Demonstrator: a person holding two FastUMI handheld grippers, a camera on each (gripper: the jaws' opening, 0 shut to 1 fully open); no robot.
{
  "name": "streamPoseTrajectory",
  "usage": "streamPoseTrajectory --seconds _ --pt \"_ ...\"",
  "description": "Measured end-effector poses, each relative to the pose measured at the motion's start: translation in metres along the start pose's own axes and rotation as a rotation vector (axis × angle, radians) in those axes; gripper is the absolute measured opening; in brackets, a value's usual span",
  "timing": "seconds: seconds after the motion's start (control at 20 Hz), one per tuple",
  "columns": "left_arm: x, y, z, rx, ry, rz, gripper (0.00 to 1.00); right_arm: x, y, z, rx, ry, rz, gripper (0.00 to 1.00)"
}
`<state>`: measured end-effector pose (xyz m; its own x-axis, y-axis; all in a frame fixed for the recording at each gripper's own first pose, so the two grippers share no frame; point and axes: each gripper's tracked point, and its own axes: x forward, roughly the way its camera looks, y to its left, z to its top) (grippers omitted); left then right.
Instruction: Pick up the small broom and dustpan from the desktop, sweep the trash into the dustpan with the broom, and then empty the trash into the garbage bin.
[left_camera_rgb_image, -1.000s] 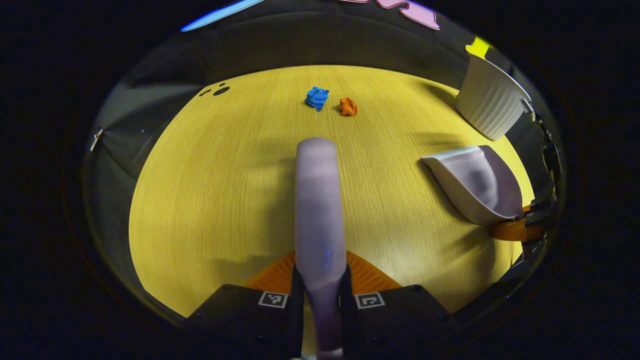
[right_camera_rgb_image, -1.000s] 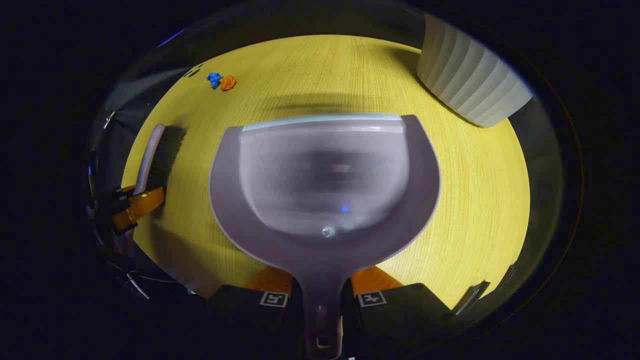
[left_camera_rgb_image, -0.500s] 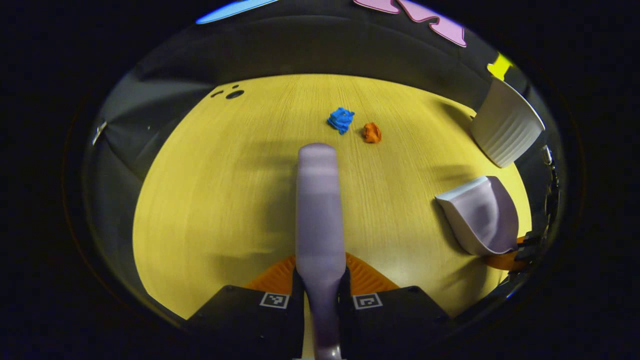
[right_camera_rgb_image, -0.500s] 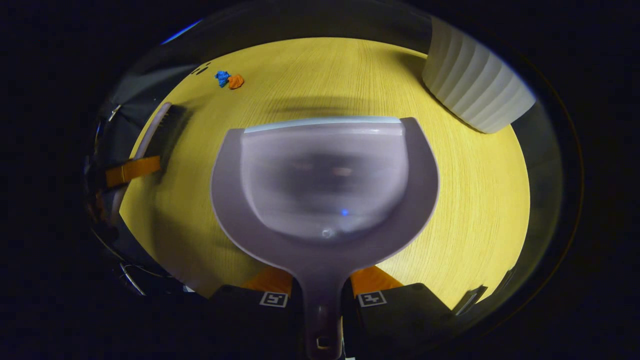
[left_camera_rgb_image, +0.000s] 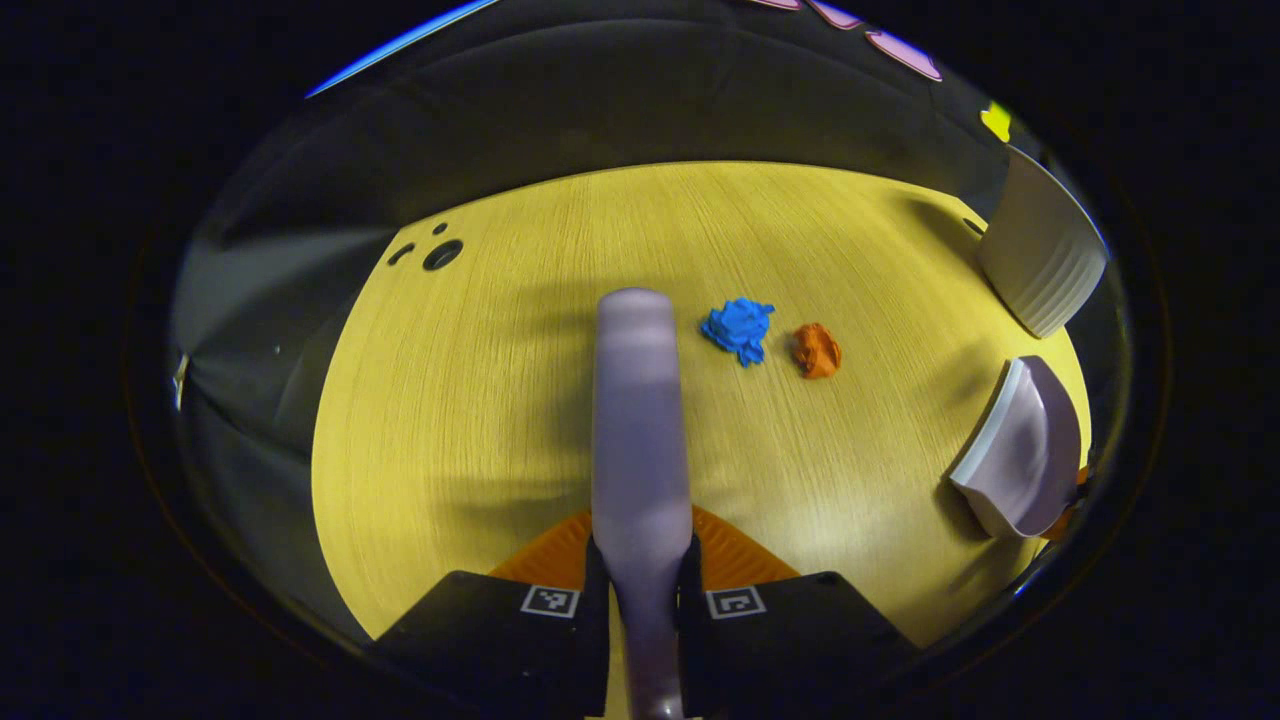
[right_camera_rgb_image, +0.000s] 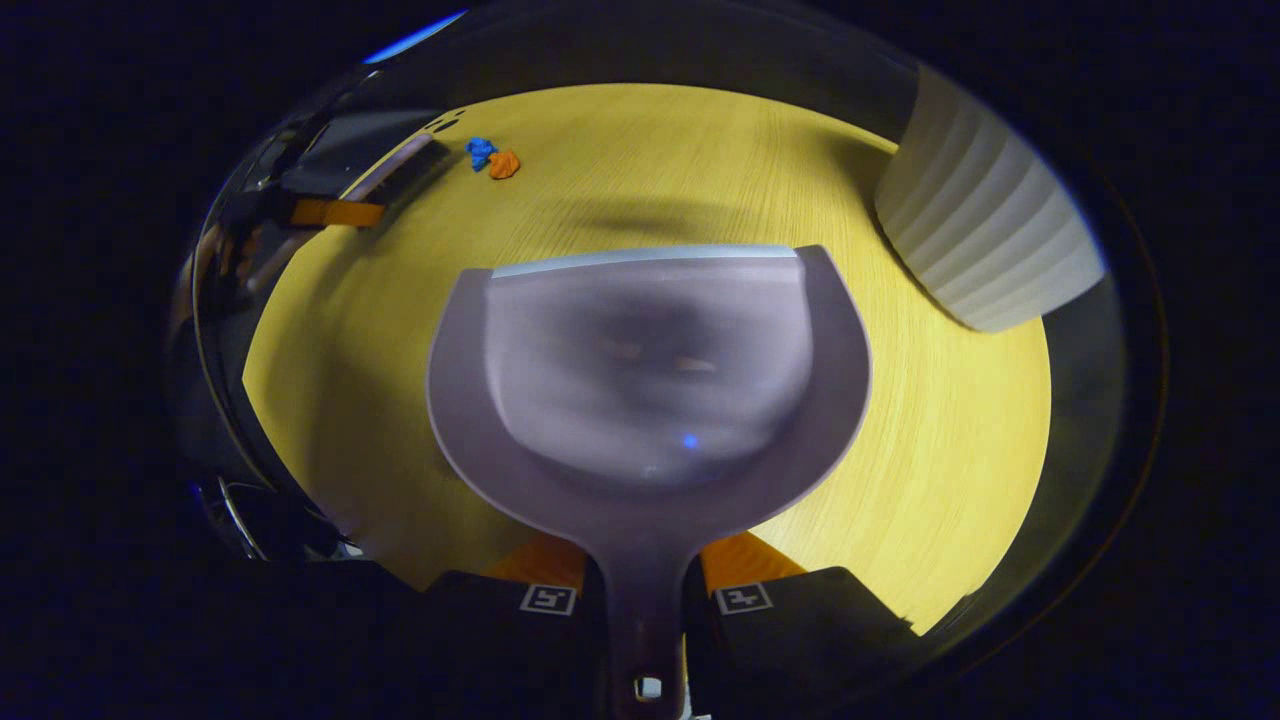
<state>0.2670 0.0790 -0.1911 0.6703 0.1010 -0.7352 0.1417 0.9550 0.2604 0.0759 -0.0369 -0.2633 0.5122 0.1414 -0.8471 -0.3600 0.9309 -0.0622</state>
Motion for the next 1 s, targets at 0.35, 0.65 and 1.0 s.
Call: streamPoseTrajectory --seconds 0.35,0.65,1.0 --pt "0.03 0.004 0.034 0.256 0.079 0.0 0.32 0.002 -0.008 0.02 -0.133 0.011 0.048 0.35" --pt "0.038 -0.02 0.048 0.407 0.094 -0.061 0.3 0.012 -0.011 0.017 -0.18 0.033 0.057 0.35" --pt "0.025 -0.098 0.021 0.432 0.146 -0.224 0.32 0.019 -0.018 0.019 -0.23 -0.001 0.075 0.36"
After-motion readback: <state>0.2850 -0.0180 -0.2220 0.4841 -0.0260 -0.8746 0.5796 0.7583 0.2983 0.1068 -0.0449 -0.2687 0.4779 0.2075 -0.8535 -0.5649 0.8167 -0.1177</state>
